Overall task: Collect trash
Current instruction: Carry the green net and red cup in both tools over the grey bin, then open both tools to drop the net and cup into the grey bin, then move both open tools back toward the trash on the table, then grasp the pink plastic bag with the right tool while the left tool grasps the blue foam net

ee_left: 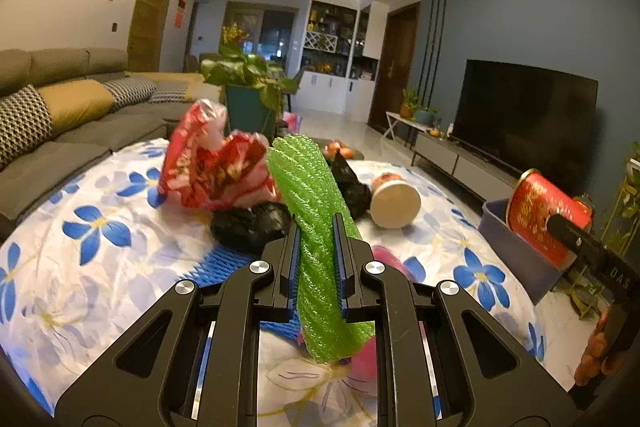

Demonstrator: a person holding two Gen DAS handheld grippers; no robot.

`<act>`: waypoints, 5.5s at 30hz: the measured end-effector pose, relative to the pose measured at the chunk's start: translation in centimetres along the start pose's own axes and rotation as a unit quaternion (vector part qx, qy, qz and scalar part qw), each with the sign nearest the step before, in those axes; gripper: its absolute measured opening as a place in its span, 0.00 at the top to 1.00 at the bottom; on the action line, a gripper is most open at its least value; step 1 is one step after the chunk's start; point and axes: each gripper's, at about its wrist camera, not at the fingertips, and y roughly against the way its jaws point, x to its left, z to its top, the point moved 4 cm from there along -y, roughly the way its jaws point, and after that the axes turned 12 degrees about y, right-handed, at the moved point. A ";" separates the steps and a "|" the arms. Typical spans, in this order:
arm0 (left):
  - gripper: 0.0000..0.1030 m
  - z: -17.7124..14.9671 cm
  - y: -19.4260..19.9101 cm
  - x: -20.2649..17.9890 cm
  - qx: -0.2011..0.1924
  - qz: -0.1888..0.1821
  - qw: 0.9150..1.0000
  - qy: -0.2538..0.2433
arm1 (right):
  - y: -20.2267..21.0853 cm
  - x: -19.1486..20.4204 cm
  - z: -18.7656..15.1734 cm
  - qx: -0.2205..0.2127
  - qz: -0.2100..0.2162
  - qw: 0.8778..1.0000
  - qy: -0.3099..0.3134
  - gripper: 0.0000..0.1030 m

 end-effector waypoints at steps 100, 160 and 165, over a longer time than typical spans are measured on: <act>0.15 -1.5 0.1 -6.6 -0.031 -0.016 0.999 -0.031 | 2.6 -3.9 -0.5 -0.060 -0.097 0.993 0.008 0.20; 0.55 -7.2 -8.0 4.3 0.124 0.075 0.989 -0.037 | -3.3 7.6 -4.2 0.014 0.051 0.997 0.047 0.94; 0.88 -7.3 -7.6 3.9 0.125 0.054 0.990 -0.042 | -3.0 7.7 -4.2 0.018 0.050 0.997 0.048 0.94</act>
